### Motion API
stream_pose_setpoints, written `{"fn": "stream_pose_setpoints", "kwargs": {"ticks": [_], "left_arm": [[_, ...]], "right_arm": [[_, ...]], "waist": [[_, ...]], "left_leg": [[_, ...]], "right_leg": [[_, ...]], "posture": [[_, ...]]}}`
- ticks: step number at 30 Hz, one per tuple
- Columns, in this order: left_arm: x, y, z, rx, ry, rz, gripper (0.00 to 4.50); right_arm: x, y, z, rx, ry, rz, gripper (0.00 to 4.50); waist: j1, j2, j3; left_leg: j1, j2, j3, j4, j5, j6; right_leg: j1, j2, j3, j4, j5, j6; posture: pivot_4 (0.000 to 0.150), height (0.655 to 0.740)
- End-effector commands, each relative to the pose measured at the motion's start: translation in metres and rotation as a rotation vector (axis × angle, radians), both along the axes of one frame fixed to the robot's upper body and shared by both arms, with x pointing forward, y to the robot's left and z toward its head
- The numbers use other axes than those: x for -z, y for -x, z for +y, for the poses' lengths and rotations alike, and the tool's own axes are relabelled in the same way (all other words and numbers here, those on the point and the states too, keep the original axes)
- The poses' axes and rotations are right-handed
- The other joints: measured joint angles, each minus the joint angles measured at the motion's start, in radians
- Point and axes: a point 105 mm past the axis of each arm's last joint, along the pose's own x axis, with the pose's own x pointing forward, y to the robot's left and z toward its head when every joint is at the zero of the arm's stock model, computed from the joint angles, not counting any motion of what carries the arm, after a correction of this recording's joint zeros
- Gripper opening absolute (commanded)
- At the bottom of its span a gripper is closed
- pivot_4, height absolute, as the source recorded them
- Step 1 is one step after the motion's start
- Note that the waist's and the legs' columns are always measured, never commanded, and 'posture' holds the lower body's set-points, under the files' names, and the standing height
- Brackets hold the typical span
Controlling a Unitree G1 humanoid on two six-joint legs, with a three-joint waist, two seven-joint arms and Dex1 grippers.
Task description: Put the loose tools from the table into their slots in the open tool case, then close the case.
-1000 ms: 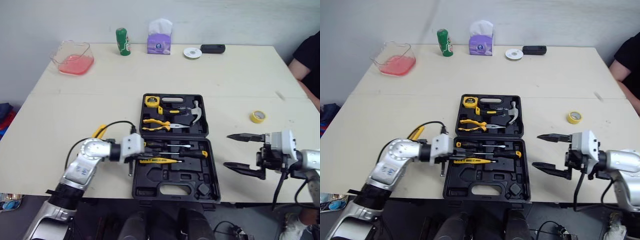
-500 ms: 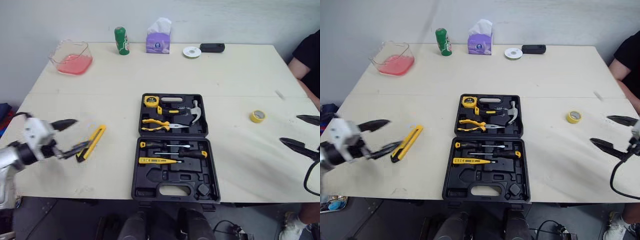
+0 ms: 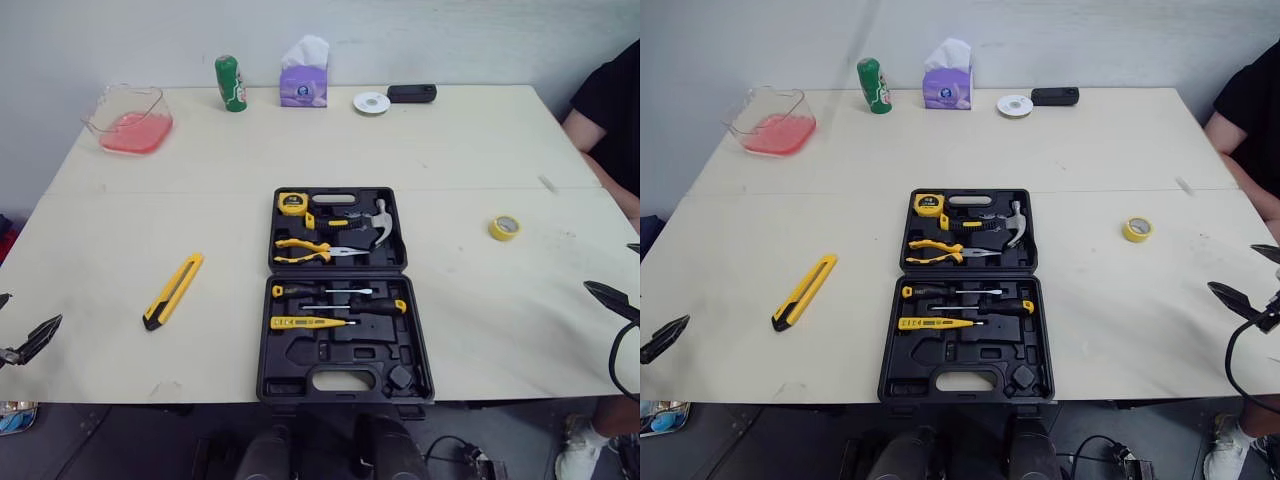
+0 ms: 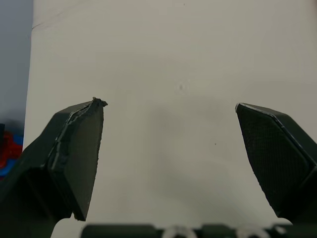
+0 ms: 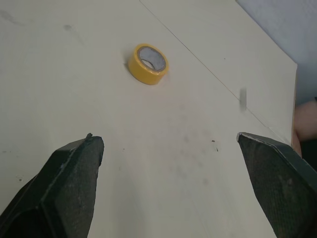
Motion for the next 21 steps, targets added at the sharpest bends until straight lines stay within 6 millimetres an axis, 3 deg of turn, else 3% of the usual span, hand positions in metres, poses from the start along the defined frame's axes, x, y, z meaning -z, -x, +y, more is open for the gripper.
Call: {"fn": "stream_pose_setpoints", "kwargs": {"ticks": [1, 6, 14, 17, 19, 21], "left_arm": [[-0.010, 0.004, 0.006, -0.018, -0.009, -0.044, 4.48], [-0.010, 0.002, 0.002, 0.018, 0.015, -0.044, 4.48], [-0.018, -0.011, -0.037, 0.167, 0.134, 0.019, 4.48], [-0.021, -0.014, -0.065, 0.213, 0.258, 0.124, 4.48], [-0.019, -0.016, -0.075, 0.201, 0.307, 0.185, 4.48], [-0.021, -0.025, -0.082, 0.170, 0.300, 0.209, 4.48]], "right_arm": [[-0.013, -0.004, 0.002, -0.012, 0.016, -0.024, 4.50], [-0.022, -0.015, 0.021, -0.086, -0.113, -0.071, 4.50], [-0.039, -0.027, 0.076, -0.280, -0.260, -0.152, 4.50], [-0.041, -0.024, 0.115, -0.440, -0.293, -0.166, 4.50], [-0.044, -0.023, 0.134, -0.506, -0.310, -0.168, 4.50], [-0.040, -0.017, 0.167, -0.640, -0.317, -0.140, 4.50]], "waist": [[-0.003, 0.000, 0.000], [-0.013, 0.000, 0.000], [-0.013, 0.000, 0.000], [-0.012, 0.000, 0.000], [-0.011, 0.000, 0.000], [-0.008, 0.000, 0.000]], "left_leg": [[0.000, 0.000, 0.000, 0.000, 0.000, 0.000], [0.000, 0.000, 0.000, -0.001, 0.001, 0.002], [0.000, 0.000, 0.000, -0.001, 0.001, 0.002], [-0.001, 0.000, 0.000, -0.001, 0.001, 0.002], [-0.001, 0.000, -0.001, -0.001, 0.001, 0.002], [-0.001, 0.000, -0.001, -0.001, 0.001, 0.002]], "right_leg": [[0.000, 0.000, 0.000, 0.000, 0.000, 0.000], [-0.001, 0.000, 0.000, 0.000, 0.000, -0.001], [-0.001, 0.000, 0.000, 0.004, 0.000, -0.001], [0.000, 0.000, 0.000, 0.004, 0.000, -0.001], [0.000, 0.000, 0.000, 0.005, 0.000, -0.001], [0.000, 0.000, 0.000, 0.005, 0.000, -0.001]], "posture": [[0.150, 0.7400], [0.150, 0.7400], [0.150, 0.7400], [0.150, 0.7400], [0.150, 0.7400], [0.150, 0.7400]]}}
